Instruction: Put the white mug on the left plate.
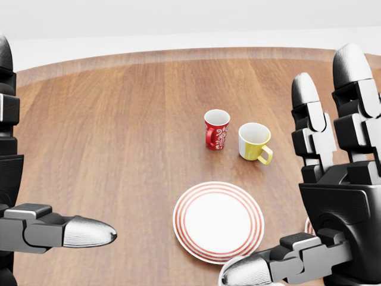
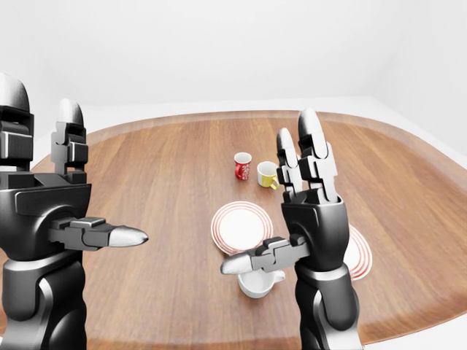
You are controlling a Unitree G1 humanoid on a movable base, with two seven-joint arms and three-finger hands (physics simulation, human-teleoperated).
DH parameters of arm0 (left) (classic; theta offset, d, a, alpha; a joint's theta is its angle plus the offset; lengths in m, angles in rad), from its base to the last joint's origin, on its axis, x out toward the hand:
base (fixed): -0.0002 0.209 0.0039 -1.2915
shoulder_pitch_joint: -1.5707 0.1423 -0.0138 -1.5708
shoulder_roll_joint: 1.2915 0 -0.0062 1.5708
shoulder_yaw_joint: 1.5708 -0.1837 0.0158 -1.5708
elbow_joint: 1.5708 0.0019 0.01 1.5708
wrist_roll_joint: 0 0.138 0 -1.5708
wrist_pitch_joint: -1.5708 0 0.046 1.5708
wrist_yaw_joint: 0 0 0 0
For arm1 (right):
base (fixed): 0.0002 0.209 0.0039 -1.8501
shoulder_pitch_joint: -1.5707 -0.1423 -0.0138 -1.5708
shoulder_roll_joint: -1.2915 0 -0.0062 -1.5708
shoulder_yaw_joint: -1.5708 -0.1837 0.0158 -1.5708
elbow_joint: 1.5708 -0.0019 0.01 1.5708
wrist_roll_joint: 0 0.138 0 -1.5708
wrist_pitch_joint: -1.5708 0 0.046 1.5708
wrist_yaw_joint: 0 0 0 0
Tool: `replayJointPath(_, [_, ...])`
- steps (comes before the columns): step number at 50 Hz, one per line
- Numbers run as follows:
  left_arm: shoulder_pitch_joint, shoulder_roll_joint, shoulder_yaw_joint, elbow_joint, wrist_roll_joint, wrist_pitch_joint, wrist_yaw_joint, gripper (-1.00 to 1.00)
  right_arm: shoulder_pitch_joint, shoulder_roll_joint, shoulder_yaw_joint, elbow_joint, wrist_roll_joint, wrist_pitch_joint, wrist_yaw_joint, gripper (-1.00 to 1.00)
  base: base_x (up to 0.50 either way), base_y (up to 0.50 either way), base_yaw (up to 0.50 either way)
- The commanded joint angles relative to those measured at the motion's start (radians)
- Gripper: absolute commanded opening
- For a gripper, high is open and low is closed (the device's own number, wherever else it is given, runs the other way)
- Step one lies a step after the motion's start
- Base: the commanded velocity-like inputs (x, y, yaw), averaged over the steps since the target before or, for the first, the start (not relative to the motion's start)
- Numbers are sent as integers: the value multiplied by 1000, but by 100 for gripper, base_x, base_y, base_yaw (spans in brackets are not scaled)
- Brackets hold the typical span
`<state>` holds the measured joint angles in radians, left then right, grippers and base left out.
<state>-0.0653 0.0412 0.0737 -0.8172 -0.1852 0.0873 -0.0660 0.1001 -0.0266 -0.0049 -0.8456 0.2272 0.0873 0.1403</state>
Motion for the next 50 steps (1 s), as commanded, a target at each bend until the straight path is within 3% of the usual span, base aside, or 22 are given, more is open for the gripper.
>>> replayJointPath(1, [0,-1,-3,-4,5,0,-1,100,145,-10,46,1,-11,0,23,100,0,0,0])
replayJointPath(10, [1,-3,-4,0,6,0,-2,100,217,-42,96,-37,-52,0,79,100,0,0,0])
replayJointPath(21, [3,-2,-2,7,6,0,-4,100,212,-48,64,-124,23,0,161,100,0,0,0])
replayJointPath(29, [3,-2,-3,5,6,0,-3,100,235,-73,101,-144,8,0,182,100,0,0,0])
replayJointPath(32, [4,-3,-5,4,7,0,-3,100,238,-99,126,-189,-30,0,182,100,0,0,0])
replayJointPath(34, [3,-2,-5,2,7,0,-3,100,247,-159,183,-172,-132,0,169,100,0,0,0])
replayJointPath(42, [3,-2,-4,0,6,0,-3,100,284,-214,281,-158,-379,0,200,100,0,0,0])
replayJointPath(50, [2,-2,-4,0,6,0,-4,100,302,-211,310,-184,-533,0,266,100,0,0,0])
